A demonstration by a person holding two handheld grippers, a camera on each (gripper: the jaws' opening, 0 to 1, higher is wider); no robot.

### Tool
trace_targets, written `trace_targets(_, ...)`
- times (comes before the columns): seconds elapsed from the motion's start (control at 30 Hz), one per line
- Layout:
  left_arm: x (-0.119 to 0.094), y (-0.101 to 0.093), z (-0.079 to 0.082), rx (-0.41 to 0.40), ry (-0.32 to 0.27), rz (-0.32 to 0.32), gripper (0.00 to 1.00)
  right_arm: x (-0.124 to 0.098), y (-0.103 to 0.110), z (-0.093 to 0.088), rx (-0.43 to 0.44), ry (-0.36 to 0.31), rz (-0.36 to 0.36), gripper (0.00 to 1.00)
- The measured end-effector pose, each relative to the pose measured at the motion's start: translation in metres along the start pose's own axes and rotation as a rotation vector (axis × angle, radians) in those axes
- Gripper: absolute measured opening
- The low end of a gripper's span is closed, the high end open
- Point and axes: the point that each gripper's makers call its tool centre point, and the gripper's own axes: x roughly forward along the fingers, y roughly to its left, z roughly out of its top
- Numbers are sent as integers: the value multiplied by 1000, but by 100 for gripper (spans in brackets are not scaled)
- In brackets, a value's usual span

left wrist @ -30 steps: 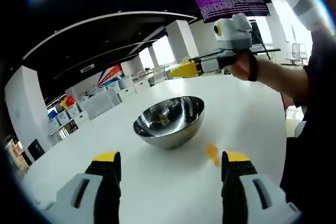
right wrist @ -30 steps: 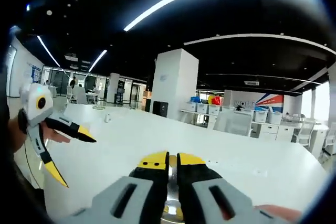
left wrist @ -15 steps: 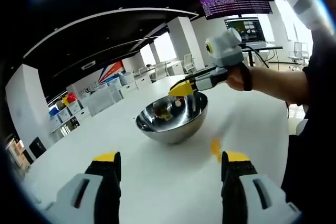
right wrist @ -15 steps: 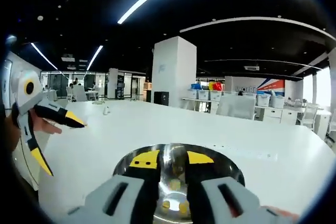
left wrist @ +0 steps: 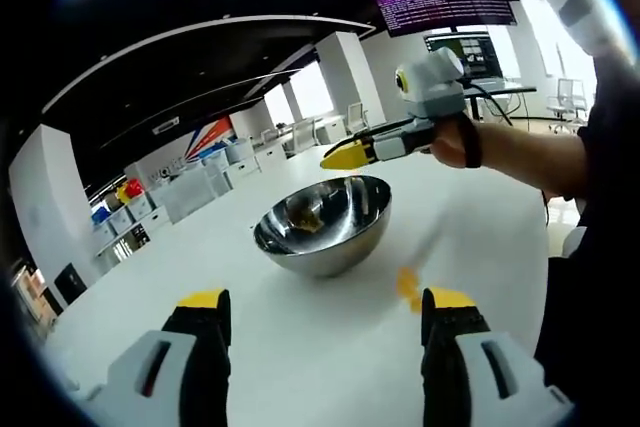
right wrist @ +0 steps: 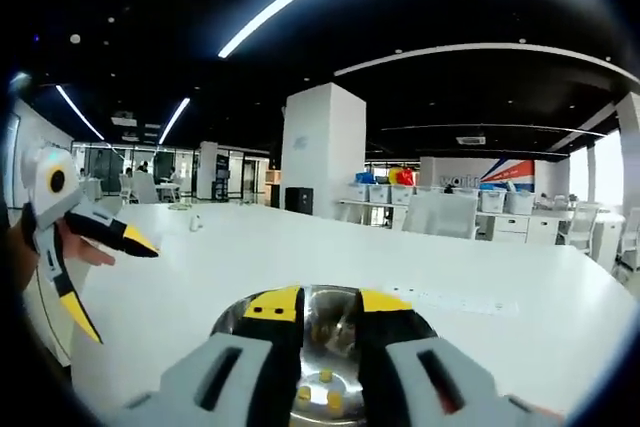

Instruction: Pick up the QQ candy scattered on the table and place it into the stainless steel bowl on the table

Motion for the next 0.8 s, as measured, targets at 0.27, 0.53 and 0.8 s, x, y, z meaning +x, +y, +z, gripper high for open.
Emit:
trace_targets(0.27,-1,0,0,4,2,3,78,-18,2,33,-26,-99,4,19)
trace_targets(0.53,-2,4,-1,14,6,18,77,-50,42,76,-58,-252,119,18)
trace_targets(0.8,-6,7,1,17,0,35,77,-59,118,12,-137,-154,311,18)
